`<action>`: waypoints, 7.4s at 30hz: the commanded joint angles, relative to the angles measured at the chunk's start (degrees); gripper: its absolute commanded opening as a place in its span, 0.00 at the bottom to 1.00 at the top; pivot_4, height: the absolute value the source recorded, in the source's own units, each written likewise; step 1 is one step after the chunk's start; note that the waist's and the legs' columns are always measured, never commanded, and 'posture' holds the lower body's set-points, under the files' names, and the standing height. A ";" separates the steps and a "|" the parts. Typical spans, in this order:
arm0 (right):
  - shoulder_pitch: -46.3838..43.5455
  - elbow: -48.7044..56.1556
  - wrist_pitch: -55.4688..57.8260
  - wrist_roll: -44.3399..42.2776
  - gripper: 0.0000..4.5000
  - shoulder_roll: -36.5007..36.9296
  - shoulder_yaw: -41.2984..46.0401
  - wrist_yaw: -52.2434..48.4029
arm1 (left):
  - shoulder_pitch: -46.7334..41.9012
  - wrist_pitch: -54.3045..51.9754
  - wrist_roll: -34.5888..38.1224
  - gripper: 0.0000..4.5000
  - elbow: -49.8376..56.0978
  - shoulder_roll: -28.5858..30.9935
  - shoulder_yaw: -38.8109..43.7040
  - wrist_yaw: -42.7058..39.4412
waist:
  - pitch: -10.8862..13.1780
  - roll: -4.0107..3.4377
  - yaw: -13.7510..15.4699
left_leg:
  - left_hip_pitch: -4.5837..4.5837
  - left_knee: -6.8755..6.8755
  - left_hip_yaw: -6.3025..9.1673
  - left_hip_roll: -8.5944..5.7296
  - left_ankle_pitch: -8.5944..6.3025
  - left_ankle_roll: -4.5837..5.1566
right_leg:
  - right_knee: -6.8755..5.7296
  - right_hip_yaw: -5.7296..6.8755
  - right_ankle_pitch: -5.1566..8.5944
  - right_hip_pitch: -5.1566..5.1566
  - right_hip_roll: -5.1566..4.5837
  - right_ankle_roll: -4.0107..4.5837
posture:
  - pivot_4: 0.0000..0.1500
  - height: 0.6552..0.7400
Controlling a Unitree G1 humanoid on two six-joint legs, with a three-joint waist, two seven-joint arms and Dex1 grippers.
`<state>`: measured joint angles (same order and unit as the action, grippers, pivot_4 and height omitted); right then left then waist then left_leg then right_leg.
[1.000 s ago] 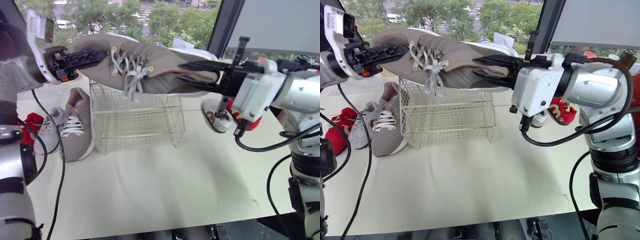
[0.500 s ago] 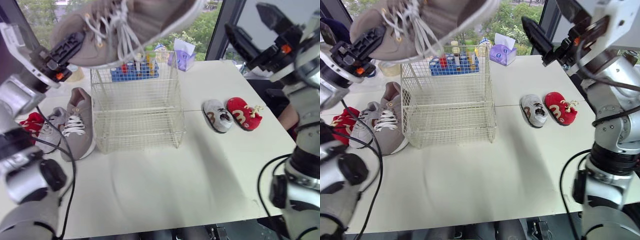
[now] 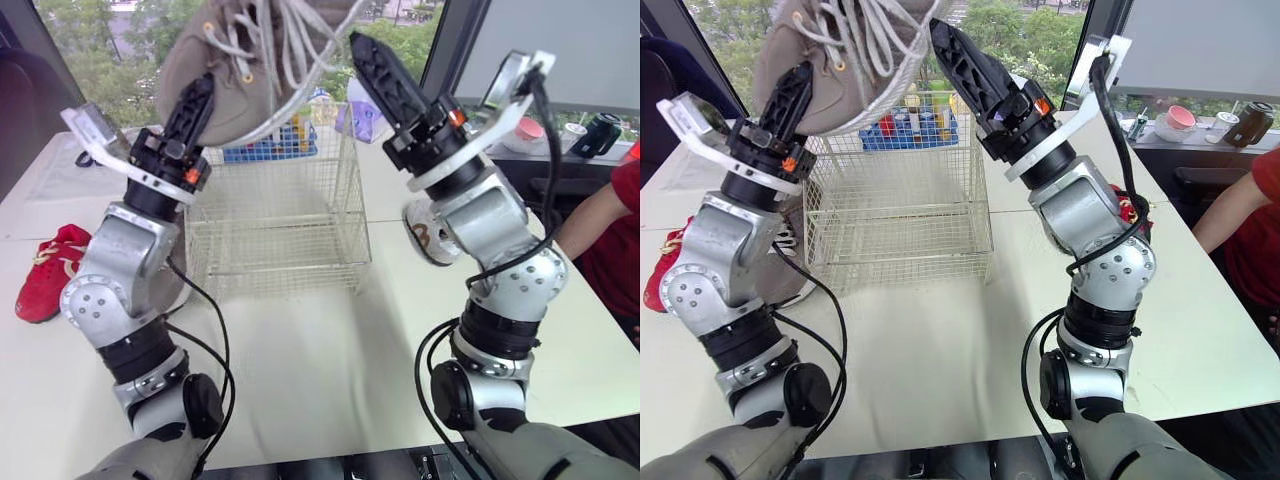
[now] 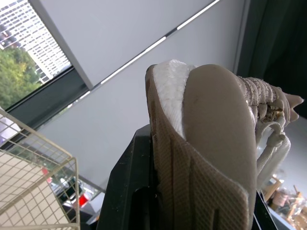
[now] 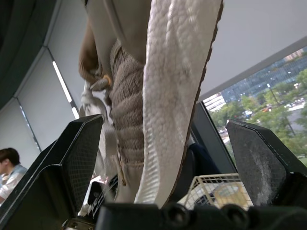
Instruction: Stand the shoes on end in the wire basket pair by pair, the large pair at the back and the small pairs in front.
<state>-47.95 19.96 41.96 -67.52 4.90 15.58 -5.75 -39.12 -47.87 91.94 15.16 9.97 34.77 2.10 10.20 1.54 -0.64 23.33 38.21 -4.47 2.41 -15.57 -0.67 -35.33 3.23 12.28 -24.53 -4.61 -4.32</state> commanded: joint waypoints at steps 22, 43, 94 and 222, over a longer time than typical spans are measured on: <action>0.30 0.33 -4.59 3.79 0.69 4.56 -3.72 -1.61 | 5.79 7.99 7.67 0.11 0.55 7.63 -8.33 -3.85 | 0.00 0.00 0.00 | 0.04 -0.02 0.02 -0.01 0.00 0.00 | 0.10 0.03 0.01 0.01 0.02 0.01 | 1.00 1.00; -3.14 -3.95 -4.05 -6.12 0.99 1.42 -2.66 -3.22 | 10.66 6.79 7.45 0.11 0.73 10.91 -12.86 -6.56 | 0.00 -0.01 0.03 | 0.05 -0.05 0.02 0.01 -0.01 0.01 | 0.15 0.03 0.02 0.00 0.02 0.01 | 1.00 1.00; -44.84 -91.73 -50.03 52.87 0.37 18.88 -15.09 -70.81 | 31.19 8.54 -12.08 0.98 24.10 35.01 -6.76 -5.23 | 0.25 -0.34 -0.20 | 0.13 -0.35 -0.18 0.15 -0.07 0.01 | 0.38 -0.07 0.14 -0.27 -0.05 0.24 | 1.00 1.00; 1.39 3.71 12.71 15.08 1.00 44.83 -5.12 -38.25 | -6.52 62.02 -98.99 0.20 -19.42 5.26 -31.36 -3.75 | -0.25 -0.07 1.34 | 0.33 0.92 -0.10 -0.44 -0.28 1.10 | 0.23 0.00 -0.50 0.18 -0.76 -0.62 | 1.00 1.00</action>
<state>-45.52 23.29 55.55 -52.12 50.07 9.44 -44.32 -47.77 16.98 -6.14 -3.74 14.73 4.64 -0.07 9.95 1.47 0.70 23.66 39.12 -4.57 1.97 -15.85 0.44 -35.10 3.23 11.78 -24.34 -5.36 -4.94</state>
